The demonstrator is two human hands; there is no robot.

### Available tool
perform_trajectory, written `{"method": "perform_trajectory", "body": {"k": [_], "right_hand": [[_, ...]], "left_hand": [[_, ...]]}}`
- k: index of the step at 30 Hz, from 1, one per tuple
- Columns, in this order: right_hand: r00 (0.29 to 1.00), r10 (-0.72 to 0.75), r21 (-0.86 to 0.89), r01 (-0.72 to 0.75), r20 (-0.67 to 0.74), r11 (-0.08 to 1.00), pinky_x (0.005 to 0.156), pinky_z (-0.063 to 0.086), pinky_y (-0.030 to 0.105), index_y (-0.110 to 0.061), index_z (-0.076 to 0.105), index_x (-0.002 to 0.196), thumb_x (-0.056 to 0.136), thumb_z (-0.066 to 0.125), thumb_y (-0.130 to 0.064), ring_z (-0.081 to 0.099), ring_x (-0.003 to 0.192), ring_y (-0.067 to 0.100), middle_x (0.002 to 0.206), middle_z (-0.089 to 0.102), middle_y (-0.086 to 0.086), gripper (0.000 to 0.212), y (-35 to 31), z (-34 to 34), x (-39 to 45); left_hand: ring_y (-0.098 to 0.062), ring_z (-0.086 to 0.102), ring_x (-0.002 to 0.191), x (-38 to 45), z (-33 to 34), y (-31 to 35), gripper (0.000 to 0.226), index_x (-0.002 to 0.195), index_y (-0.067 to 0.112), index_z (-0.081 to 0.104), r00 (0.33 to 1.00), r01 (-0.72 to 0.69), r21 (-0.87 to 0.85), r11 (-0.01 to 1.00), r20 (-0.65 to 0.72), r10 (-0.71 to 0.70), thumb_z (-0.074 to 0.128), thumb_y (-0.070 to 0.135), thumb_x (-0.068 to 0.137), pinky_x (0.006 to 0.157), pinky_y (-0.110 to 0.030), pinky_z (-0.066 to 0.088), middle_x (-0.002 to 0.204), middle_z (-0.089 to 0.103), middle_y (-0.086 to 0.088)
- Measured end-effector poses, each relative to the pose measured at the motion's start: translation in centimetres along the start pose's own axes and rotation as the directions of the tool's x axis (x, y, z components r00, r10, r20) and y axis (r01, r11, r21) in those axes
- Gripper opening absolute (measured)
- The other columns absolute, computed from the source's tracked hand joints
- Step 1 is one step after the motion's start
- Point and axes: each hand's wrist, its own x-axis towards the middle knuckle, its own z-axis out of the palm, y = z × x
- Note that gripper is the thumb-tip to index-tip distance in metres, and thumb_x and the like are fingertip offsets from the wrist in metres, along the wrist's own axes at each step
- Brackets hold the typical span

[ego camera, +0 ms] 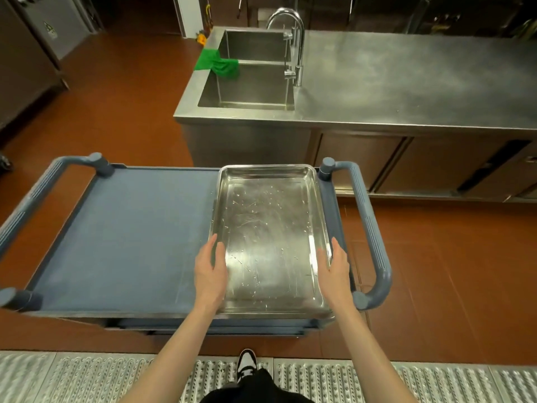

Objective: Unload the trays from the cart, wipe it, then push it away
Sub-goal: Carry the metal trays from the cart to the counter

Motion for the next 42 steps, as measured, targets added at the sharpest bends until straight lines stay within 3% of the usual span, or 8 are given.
{"method": "perform_trajectory", "body": {"k": [4, 12, 16, 18, 25, 33, 37, 42], "right_hand": [[0.998, 0.064, -0.097, -0.063, 0.005, 0.993, 0.122, 0.028, 0.048, -0.016, 0.027, 0.162, 0.108, 0.05, -0.042, 0.031, 0.151, 0.031, 0.166, 0.031, 0.009, 0.065, 0.9, 0.9, 0.3], [0.984, 0.178, -0.226, -0.169, 0.021, 0.959, 0.119, 0.031, 0.05, -0.009, 0.025, 0.162, 0.105, 0.057, -0.037, 0.03, 0.147, 0.038, 0.161, 0.033, 0.017, 0.071, 1.5, 1.1, 2.4], [0.981, 0.191, -0.253, -0.176, 0.038, 0.951, 0.113, 0.036, 0.047, -0.011, 0.037, 0.155, 0.103, 0.061, -0.034, 0.035, 0.139, 0.038, 0.15, 0.038, 0.02, 0.062, 1.5, 1.6, 3.1], [0.984, 0.174, -0.215, -0.164, 0.027, 0.963, 0.111, 0.038, 0.046, -0.014, 0.042, 0.152, 0.103, 0.062, -0.032, 0.038, 0.135, 0.034, 0.146, 0.041, 0.017, 0.057, 1.4, 1.9, 3.1], [0.993, 0.109, -0.069, -0.112, -0.044, 0.991, 0.094, 0.054, 0.042, -0.024, 0.056, 0.141, 0.1, 0.061, -0.034, 0.06, 0.109, 0.022, 0.131, 0.055, 0.005, 0.042, 0.2, 2.2, 2.0], [0.981, 0.087, 0.075, -0.075, -0.172, 0.994, 0.078, 0.044, 0.022, -0.028, 0.055, 0.142, 0.104, 0.059, -0.035, 0.056, 0.096, 0.003, 0.121, 0.052, -0.009, 0.039, -2.4, 0.4, 1.4], [0.964, 0.091, 0.092, -0.069, -0.251, 0.993, 0.092, 0.042, 0.03, -0.024, 0.052, 0.147, 0.105, 0.056, -0.034, 0.053, 0.106, 0.007, 0.122, 0.05, -0.011, 0.043, -4.0, -1.7, 1.9], [0.913, 0.12, 0.127, -0.075, -0.391, 0.989, 0.076, 0.046, 0.024, -0.026, 0.058, 0.142, 0.107, 0.051, -0.037, 0.055, 0.081, -0.002, 0.117, 0.062, -0.004, 0.037, -5.4, -5.4, 1.7]], "left_hand": [[-0.02, 0.04, 0.149, 0.9, -0.3, -2.0, 0.054, 0.159, 0.023, 0.043, 0.997, 0.078, 0.088, 0.993, -0.02, -0.076, 0.049, 0.043, 0.11, 0.125, -0.049, 0.034, 0.161, 0.046, 0.002], [-0.025, 0.044, 0.145, 2.3, -0.4, -2.0, 0.061, 0.16, 0.015, 0.04, 0.979, 0.201, 0.01, 0.98, -0.044, -0.2, 0.057, 0.038, 0.106, 0.121, -0.047, 0.039, 0.158, 0.044, -0.005], [-0.051, 0.052, 0.111, 3.5, -0.9, -1.5, 0.049, 0.117, -0.004, 0.062, 0.974, 0.224, 0.041, 0.974, -0.029, -0.223, 0.055, 0.041, 0.098, 0.096, -0.058, 0.048, 0.12, 0.057, -0.031], [-0.059, 0.05, 0.118, 3.9, -1.4, -1.5, 0.051, 0.118, -0.01, 0.06, 0.969, 0.244, 0.055, 0.968, -0.038, -0.243, 0.055, 0.037, 0.101, 0.101, -0.066, 0.045, 0.127, 0.054, -0.042], [-0.022, 0.058, 0.122, 3.5, -2.6, -1.5, 0.049, 0.141, 0.015, 0.06, 0.962, 0.236, 0.007, 0.972, -0.14, -0.233, 0.057, 0.045, 0.102, 0.103, -0.04, 0.046, 0.135, 0.061, -0.001], [-0.018, 0.06, 0.112, 4.6, -2.3, 1.7, 0.064, 0.13, 0.027, 0.059, 0.961, 0.205, 0.054, 0.977, -0.198, -0.191, 0.047, 0.07, 0.083, 0.095, -0.039, 0.043, 0.123, 0.061, 0.01], [-0.019, 0.061, 0.11, 5.9, -1.2, 4.8, 0.059, 0.129, 0.029, 0.06, 0.98, 0.131, 0.071, 0.989, -0.158, -0.118, 0.048, 0.07, 0.089, 0.098, -0.043, 0.046, 0.123, 0.062, 0.009], [-0.018, 0.061, 0.112, 6.6, 1.1, 8.4, 0.048, 0.13, 0.032, 0.059, 0.997, 0.021, 0.07, 0.997, -0.079, -0.015, 0.051, 0.065, 0.096, 0.094, -0.038, 0.044, 0.124, 0.063, 0.009]]}}
